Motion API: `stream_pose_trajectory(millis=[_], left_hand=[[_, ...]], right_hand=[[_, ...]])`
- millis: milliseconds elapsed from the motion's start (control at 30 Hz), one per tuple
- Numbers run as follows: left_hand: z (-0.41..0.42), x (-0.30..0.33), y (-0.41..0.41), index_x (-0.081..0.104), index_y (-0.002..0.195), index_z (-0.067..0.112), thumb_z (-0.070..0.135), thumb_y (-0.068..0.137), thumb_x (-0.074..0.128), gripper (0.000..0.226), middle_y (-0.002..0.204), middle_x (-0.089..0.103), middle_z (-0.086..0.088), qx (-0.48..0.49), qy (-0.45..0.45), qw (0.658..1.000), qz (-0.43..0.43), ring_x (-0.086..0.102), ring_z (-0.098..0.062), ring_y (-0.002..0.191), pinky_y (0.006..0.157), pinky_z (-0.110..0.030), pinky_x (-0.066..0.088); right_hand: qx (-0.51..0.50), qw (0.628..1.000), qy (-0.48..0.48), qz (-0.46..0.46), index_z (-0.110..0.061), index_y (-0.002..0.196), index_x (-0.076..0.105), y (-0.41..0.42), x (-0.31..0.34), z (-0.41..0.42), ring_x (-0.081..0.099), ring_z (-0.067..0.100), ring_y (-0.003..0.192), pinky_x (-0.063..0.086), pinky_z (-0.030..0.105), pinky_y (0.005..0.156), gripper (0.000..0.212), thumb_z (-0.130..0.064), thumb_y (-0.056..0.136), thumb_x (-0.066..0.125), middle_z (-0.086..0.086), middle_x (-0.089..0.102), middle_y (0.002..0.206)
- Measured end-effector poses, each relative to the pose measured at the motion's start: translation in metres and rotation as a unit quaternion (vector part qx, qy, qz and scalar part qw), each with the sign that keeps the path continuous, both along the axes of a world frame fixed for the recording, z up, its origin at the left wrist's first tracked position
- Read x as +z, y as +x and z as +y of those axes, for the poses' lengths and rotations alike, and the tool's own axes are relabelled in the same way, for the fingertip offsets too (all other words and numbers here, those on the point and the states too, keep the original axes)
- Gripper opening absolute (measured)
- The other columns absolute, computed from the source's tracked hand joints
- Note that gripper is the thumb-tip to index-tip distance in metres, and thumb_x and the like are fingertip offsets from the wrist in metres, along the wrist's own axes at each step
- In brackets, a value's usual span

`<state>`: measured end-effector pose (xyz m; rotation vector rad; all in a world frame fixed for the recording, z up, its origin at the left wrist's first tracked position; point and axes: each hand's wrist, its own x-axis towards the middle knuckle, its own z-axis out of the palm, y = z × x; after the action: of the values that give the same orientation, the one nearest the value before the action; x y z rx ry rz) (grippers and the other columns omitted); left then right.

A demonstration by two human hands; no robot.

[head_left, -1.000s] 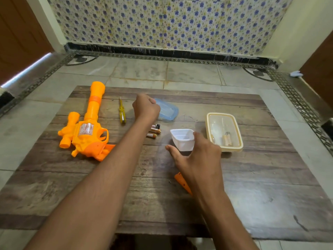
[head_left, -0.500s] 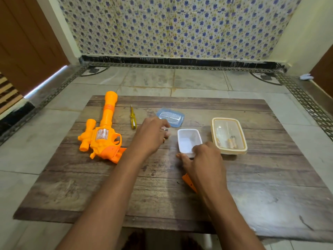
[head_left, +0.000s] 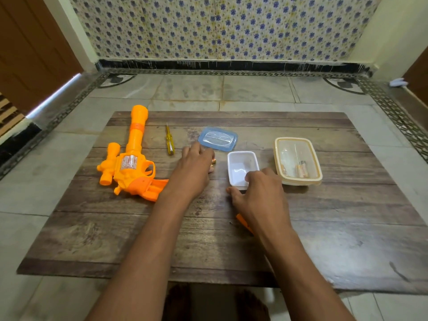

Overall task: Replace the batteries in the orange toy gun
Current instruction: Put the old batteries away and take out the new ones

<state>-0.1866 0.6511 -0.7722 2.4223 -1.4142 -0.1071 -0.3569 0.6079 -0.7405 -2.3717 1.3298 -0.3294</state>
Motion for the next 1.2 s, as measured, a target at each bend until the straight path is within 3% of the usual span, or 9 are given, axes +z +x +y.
stream_pose_trajectory(millis=[200,400,633,767,933,1100,1200], left_hand=[[-0.008,0.009,0.005,0.045,0.131,0.009,0.022,0.102,0.058,0.034,0.145,0.031,-0.018,0.034,0.093,0.995,0.013,0.032,-0.036,0.131,0.108,-0.047,0.038],[-0.011,0.007,0.005,0.035,0.136,0.008,0.029,0.106,0.048,0.038,0.150,0.020,-0.017,0.009,0.154,0.988,0.011,0.025,-0.036,0.136,0.111,-0.053,0.029],[-0.013,0.004,0.002,0.040,0.127,0.009,0.017,0.105,0.046,0.024,0.139,0.029,-0.017,-0.013,0.130,0.991,-0.017,0.031,-0.035,0.127,0.098,-0.047,0.038],[-0.013,0.000,-0.014,0.034,0.137,0.002,-0.001,0.094,0.041,0.044,0.142,0.032,-0.025,0.015,0.114,0.988,-0.108,0.037,-0.042,0.126,0.094,-0.050,0.047],[-0.015,-0.005,-0.020,0.034,0.138,-0.001,-0.007,0.093,0.038,0.046,0.143,0.034,-0.026,0.036,0.094,0.979,-0.178,0.045,-0.044,0.120,0.089,-0.048,0.051],[-0.014,-0.003,-0.017,0.038,0.135,0.001,-0.013,0.092,0.037,0.046,0.140,0.040,-0.020,0.030,0.043,0.987,-0.149,0.045,-0.038,0.119,0.086,-0.043,0.047],[-0.013,0.001,-0.014,0.045,0.126,0.003,-0.017,0.084,0.042,0.047,0.132,0.046,-0.017,0.018,-0.036,0.998,-0.052,0.044,-0.036,0.114,0.087,-0.040,0.042]], right_hand=[[0.009,1.000,-0.011,0.005,-0.010,0.109,0.069,0.000,-0.001,0.000,0.055,0.031,0.115,0.049,0.037,0.083,0.036,-0.042,0.091,0.068,0.013,0.059,0.119],[0.009,1.000,-0.009,0.000,-0.008,0.114,0.069,-0.002,-0.005,-0.004,0.055,0.030,0.116,0.050,0.038,0.086,0.036,-0.035,0.089,0.071,0.013,0.062,0.118],[0.008,1.000,-0.012,-0.010,-0.008,0.115,0.070,0.002,-0.003,-0.002,0.056,0.031,0.115,0.050,0.037,0.085,0.034,-0.031,0.090,0.068,0.013,0.063,0.116],[0.010,1.000,0.000,-0.013,-0.009,0.118,0.068,0.000,-0.001,-0.002,0.055,0.028,0.118,0.049,0.036,0.088,0.035,-0.031,0.091,0.069,0.012,0.062,0.121],[0.004,1.000,0.004,-0.025,-0.008,0.115,0.070,-0.003,0.002,-0.005,0.056,0.028,0.115,0.045,0.035,0.091,0.029,-0.024,0.090,0.069,0.011,0.061,0.121],[0.006,1.000,0.015,-0.025,-0.006,0.109,0.072,-0.006,0.006,-0.006,0.060,0.028,0.108,0.044,0.031,0.086,0.024,-0.016,0.087,0.073,0.010,0.061,0.119],[0.007,0.999,0.019,-0.026,-0.005,0.109,0.072,-0.007,0.007,-0.006,0.061,0.028,0.106,0.047,0.032,0.086,0.023,-0.012,0.087,0.072,0.010,0.062,0.119]])
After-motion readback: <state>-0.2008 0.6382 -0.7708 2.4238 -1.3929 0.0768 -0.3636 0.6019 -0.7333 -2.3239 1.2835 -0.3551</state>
